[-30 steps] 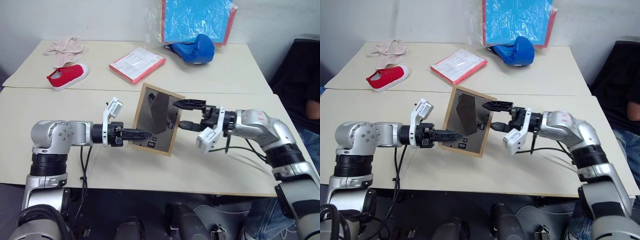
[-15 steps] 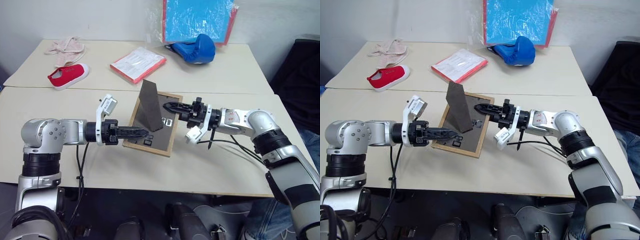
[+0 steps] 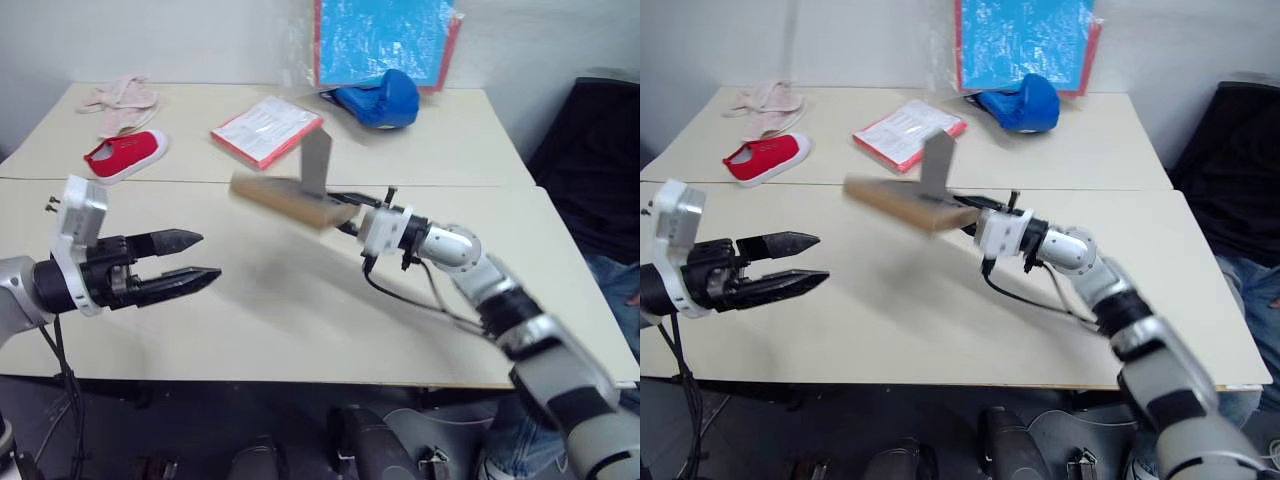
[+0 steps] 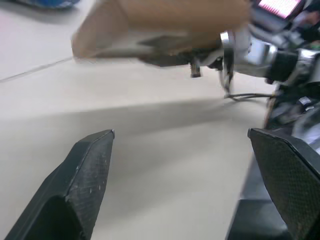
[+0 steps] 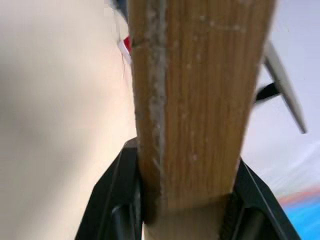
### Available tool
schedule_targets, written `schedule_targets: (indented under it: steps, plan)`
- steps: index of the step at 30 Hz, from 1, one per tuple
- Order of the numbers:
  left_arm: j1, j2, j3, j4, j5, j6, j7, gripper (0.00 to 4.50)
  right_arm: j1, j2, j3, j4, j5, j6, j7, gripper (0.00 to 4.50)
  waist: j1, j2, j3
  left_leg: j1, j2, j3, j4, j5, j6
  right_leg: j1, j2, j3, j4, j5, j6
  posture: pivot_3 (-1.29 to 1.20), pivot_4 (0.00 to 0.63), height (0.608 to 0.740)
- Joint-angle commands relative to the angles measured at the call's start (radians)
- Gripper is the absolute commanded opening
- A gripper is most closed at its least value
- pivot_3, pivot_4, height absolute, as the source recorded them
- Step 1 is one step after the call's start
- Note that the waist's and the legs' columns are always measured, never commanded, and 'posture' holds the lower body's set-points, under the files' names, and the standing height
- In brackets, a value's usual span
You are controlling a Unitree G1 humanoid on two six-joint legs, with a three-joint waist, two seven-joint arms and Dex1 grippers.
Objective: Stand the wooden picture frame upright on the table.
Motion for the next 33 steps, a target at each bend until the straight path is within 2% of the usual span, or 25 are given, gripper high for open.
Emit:
schedule_targets:
  steps: [1,4,6,15,19,22,28,29,33]
  plan:
    - [0.047,-0.044,0.032,-0.101,0.027,-0.125,0.061,4.5,-0.054,0.029,-0.154,-0.151,0.271,0.381,0.077,1.26,0.013,0.001,0.0,0.0,0.0,-0.001,0.0,0.0,0.0,0.0,-0.001,-0.001,0.0,0.0,0.0,0.0,0.15,0.74]
    - [0.086,-0.093,-0.001,-0.121,0.079,-0.221,0.114,4.5,-0.045,0.049,-0.183,-0.149,0.296,0.548,0.121,1.26,0.02,0.0,0.0,0.0,-0.001,-0.001,-0.002,-0.001,0.0,0.0,-0.001,-0.001,-0.002,0.0,-0.001,0.0,0.15,0.74]
    - [0.093,-0.103,-0.02,-0.115,0.077,-0.246,0.127,4.5,-0.03,0.082,-0.205,-0.113,0.279,0.584,0.128,1.26,0.023,0.0,0.0,0.0,-0.001,-0.003,-0.004,-0.001,0.0,0.0,-0.001,-0.003,-0.004,0.0,-0.001,0.0,0.15,0.74]
    - [0.066,-0.09,-0.097,-0.068,0.026,-0.27,0.149,4.5,0.034,0.202,-0.26,-0.002,0.13,0.5,0.169,1.26,0.017,0.0,0.0,-0.002,-0.002,-0.002,-0.004,-0.001,0.0,-0.001,-0.001,-0.003,-0.005,0.0,-0.001,0.0,0.15,0.74]
    - [0.039,-0.085,-0.128,-0.023,-0.001,-0.262,0.136,4.5,0.07,0.194,-0.248,0.001,0.078,0.493,0.232,1.26,0.017,0.0,0.0,-0.001,-0.002,-0.003,-0.004,-0.001,0.0,-0.001,0.0,-0.003,-0.004,0.0,-0.001,0.0,0.15,0.74]
    - [0.021,-0.075,-0.153,0.013,0.015,-0.278,0.128,4.5,0.09,0.178,-0.246,-0.012,0.051,0.516,0.264,2.26,0.018,0.0,0.0,-0.001,-0.002,-0.002,-0.004,-0.001,0.0,-0.001,0.0,-0.003,-0.005,0.0,-0.001,0.0,0.15,0.74]
    - [-0.018,-0.036,-0.204,0.077,0.026,-0.295,0.092,4.5,0.111,0.066,-0.254,-0.125,0.007,0.58,0.321,4.29,0.018,0.0,0.0,-0.001,-0.002,-0.003,-0.004,-0.001,0.0,0.0,0.0,-0.003,-0.005,0.0,-0.001,0.0,0.15,0.74]
    - [-0.024,-0.031,-0.209,0.085,0.024,-0.297,0.087,4.5,0.106,0.033,-0.261,-0.15,0.006,0.597,0.338,4.46,0.019,0.0,0.0,-0.001,-0.002,-0.003,-0.004,-0.001,0.0,-0.001,0.0,-0.003,-0.005,0.0,-0.001,0.0,0.15,0.74]
    - [-0.042,-0.001,-0.226,0.122,0.036,-0.314,0.043,4.5,0.081,-0.155,-0.3,-0.265,0.051,0.705,0.471,4.46,0.022,0.001,0.001,-0.001,-0.002,-0.003,-0.004,-0.001,0.0,-0.001,0.0,-0.003,-0.005,0.0,-0.001,0.0,0.15,0.74]
